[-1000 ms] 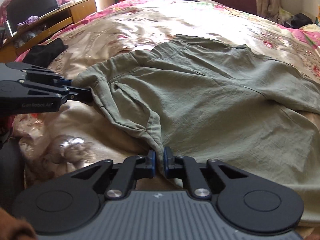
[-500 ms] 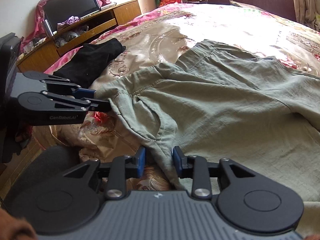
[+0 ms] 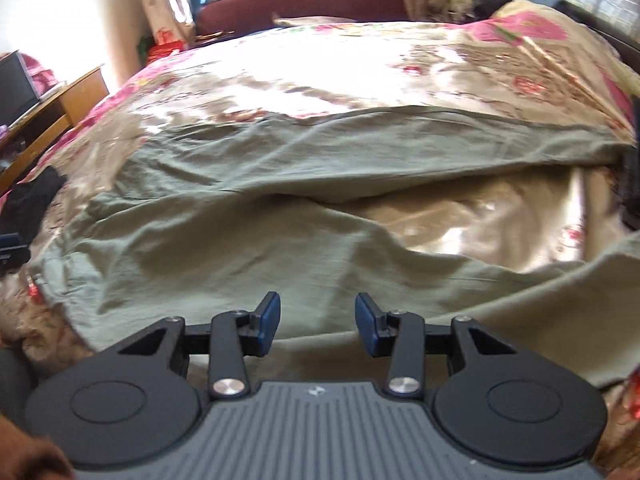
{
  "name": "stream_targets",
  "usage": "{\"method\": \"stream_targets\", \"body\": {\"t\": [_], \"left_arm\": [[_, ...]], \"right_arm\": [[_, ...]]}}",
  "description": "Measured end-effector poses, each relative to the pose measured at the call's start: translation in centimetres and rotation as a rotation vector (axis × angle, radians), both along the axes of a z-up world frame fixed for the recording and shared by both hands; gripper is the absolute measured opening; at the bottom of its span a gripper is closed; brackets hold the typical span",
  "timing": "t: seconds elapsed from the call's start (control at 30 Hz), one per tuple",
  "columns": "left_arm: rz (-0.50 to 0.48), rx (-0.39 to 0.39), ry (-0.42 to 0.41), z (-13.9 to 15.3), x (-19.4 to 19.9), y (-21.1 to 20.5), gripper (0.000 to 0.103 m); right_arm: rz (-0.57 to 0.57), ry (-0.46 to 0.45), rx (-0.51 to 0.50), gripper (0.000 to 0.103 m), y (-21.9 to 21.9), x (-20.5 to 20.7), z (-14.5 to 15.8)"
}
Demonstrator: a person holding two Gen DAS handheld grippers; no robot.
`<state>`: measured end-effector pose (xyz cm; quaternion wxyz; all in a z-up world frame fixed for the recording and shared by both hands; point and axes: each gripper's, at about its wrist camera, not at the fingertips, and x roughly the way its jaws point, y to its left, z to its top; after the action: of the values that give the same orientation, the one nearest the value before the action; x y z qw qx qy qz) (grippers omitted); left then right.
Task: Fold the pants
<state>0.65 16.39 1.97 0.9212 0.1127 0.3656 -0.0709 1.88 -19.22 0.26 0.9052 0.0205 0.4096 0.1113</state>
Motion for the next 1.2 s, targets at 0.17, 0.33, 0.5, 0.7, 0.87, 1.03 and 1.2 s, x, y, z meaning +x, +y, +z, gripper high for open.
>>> {"method": "stream_targets", "body": {"t": [0.17, 0.33, 0.5, 0.7, 0.87, 1.03, 1.2], "left_arm": [[-0.133, -0.048, 0.01, -0.6, 0.8, -6.3, 0.044], [-0.283, -0.089, 0.004, -0.8, 2.4, -13.4, 0.044], [-0.461, -0.096, 0.0, -0.6, 4.4, -21.7, 0.044], [-0.573, -0.076, 0.019, -0.8, 5.1, -27.6, 0.045], [-0.598, -0.034, 0.031, -1.3, 4.5, -28.2, 0.048], [-0.568, -0.033, 0.011, -1.1, 4.5, -26.3, 0.051], [-0.501, -0.063, 0.014, -1.8, 5.6, -24.5, 0.051]], "right_arm": [[-0.201, -0.005, -0.044, 0.043, -6.9, -0.8, 0.6], [-0.466, -0.011, 0.025, 0.043, -15.3, -4.3, 1.2], [-0.679, 0.009, 0.135, 0.043, -21.6, -5.9, 0.0], [-0.78, -0.026, 0.327, 0.043, -25.5, -5.1, -0.9], [-0.863, -0.012, 0.403, 0.017, -27.7, -3.7, -2.8], [-0.849, -0.123, 0.421, 0.003, -28.8, -7.4, -0.1], [-0.852, -0.008, 0.236, 0.01, -28.3, -8.6, -0.3]]}}
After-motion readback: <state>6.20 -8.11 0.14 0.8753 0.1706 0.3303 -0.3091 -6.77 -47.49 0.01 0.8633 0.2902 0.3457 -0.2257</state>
